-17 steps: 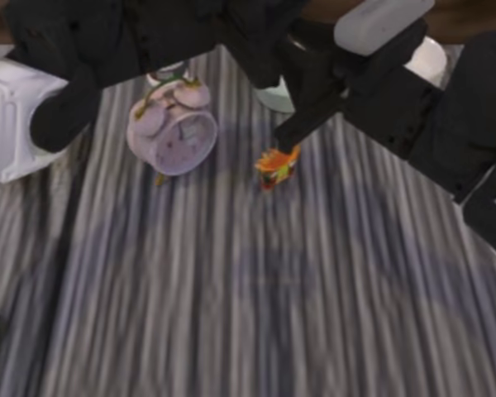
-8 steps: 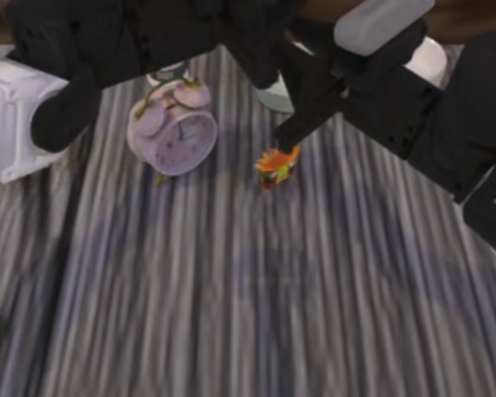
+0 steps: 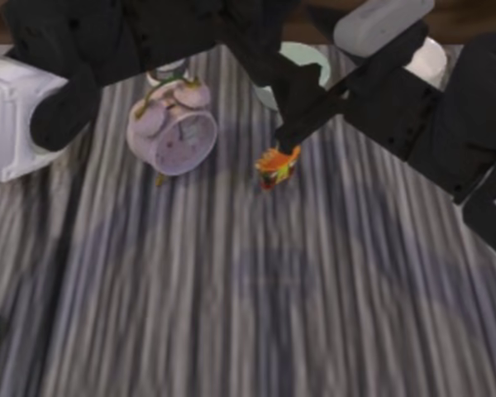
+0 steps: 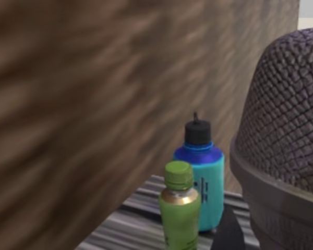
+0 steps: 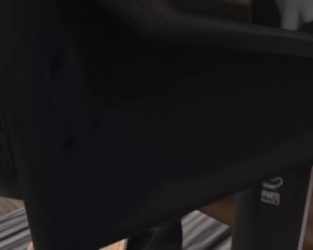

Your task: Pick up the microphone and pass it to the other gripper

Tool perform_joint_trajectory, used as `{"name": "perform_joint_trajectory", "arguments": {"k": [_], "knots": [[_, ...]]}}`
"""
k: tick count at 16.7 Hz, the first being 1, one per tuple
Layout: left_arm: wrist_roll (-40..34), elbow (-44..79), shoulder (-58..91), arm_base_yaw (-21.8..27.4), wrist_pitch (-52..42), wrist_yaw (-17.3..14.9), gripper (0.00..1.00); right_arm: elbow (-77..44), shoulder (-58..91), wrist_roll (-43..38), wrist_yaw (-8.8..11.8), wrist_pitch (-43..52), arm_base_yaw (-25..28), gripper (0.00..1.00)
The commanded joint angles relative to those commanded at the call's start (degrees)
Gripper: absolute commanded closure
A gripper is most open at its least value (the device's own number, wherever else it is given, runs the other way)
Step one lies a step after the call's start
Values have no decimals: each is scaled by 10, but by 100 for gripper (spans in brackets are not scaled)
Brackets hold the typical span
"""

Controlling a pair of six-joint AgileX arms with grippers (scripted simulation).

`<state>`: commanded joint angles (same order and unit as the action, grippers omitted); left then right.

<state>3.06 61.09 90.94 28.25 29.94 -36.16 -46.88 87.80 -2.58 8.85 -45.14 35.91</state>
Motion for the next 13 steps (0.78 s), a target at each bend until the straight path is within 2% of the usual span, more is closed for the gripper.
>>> {"name": "perform_joint_trajectory", "arguments": {"k": [8, 13], "knots": [[3, 4, -5, -1, -1, 2, 100, 6, 3, 3, -3, 1, -3, 0], [2, -18, -28, -51, -2, -41, 100, 82, -85, 3, 11, 14, -15, 0]]}}
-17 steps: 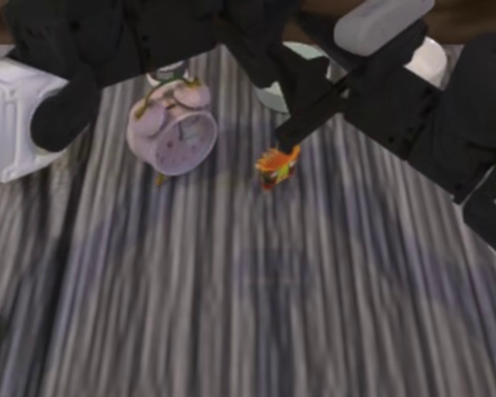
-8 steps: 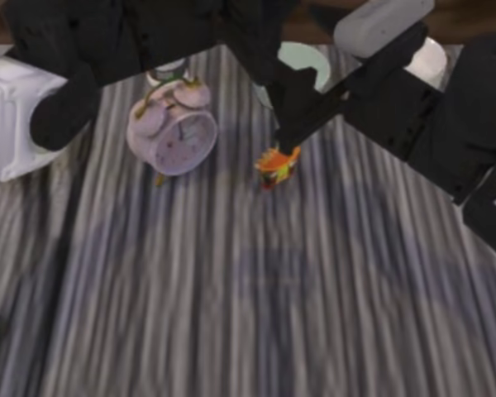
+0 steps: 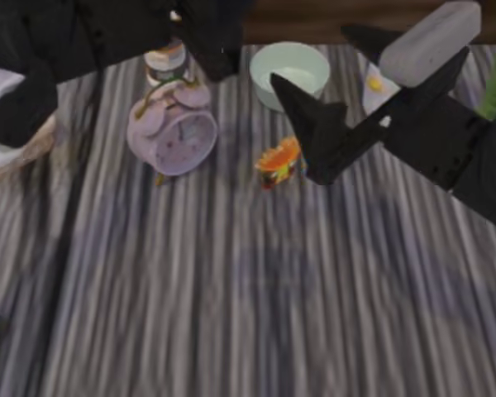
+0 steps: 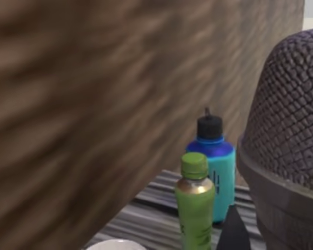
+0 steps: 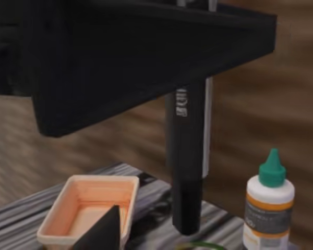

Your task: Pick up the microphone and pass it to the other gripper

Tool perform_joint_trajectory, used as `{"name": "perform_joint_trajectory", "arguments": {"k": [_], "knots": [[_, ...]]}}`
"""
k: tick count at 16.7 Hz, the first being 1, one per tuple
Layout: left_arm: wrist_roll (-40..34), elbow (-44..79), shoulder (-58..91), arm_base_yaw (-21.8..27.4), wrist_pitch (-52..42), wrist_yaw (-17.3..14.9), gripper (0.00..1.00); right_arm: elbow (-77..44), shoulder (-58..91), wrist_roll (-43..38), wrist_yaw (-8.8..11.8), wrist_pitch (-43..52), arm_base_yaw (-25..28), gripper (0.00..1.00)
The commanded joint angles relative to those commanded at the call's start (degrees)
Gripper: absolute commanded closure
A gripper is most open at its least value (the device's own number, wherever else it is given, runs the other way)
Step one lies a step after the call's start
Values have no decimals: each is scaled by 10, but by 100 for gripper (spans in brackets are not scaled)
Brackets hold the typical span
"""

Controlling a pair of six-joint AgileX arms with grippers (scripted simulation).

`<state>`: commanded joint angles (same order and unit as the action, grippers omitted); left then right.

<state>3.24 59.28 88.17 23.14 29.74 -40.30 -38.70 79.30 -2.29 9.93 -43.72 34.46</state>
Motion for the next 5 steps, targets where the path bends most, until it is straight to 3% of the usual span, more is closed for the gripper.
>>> {"name": "perform_joint_trajectory", "arguments": {"k": [5], "knots": [[-1, -18, -18, -41, -1, -35, 100, 62, -72, -1, 13, 8, -8, 0]]}}
